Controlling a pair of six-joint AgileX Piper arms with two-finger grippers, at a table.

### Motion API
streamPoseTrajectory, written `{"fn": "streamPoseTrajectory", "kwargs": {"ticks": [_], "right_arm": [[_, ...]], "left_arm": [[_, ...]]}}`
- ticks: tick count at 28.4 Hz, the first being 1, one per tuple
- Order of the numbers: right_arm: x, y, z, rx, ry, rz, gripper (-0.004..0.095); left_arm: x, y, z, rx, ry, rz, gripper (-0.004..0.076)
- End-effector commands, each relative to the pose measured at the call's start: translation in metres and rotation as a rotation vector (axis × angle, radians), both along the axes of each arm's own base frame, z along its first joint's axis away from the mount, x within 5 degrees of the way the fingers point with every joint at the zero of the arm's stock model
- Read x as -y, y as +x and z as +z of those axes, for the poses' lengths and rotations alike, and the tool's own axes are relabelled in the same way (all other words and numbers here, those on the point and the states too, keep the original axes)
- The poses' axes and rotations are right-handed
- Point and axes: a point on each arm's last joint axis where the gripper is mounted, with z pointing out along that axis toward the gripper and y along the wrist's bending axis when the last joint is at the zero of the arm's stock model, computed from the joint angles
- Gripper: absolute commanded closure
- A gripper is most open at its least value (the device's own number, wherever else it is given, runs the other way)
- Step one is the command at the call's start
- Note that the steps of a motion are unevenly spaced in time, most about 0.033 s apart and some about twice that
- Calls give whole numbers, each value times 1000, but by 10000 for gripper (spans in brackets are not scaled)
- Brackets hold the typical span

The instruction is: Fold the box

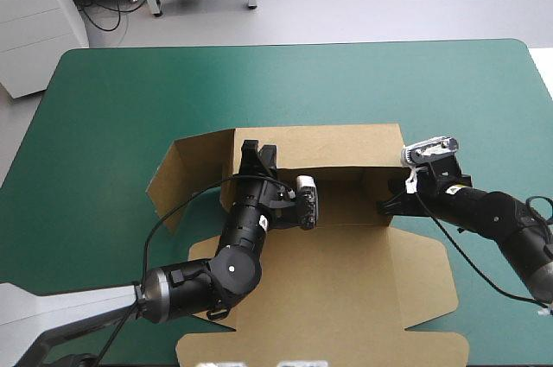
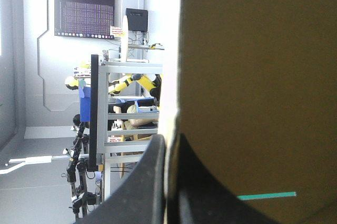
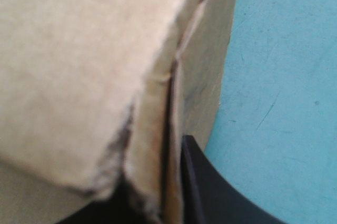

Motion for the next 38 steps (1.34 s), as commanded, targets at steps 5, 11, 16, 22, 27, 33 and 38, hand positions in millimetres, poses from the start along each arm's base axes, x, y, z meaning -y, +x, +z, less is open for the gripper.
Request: {"fn": "streamPoseTrajectory", "kwargs": {"ticks": [5,11,16,22,27,33,38], "right_arm": [[-3,2,9,41,58,-1,926],[-3,2,9,48,46,9,925],[-3,2,9,54,37,18,925],[-2,3,10,65,35,5,924],[0,6,13,93,34,-18,922],[-2,18,33,162,38,-27,921],[-6,43,42,158,52,-45,920]], "left_arm": [[-3,-1,24,87,-54,8,756],[-2,-1,24,92,-52,3,735],[-2,-1,24,90,-54,2,510],[-2,-1,25,82,-96,8,258],[-1,-2,25,80,-111,2,257],[7,-14,26,93,-109,-47,266],[16,-31,29,120,-107,-98,274]]}}
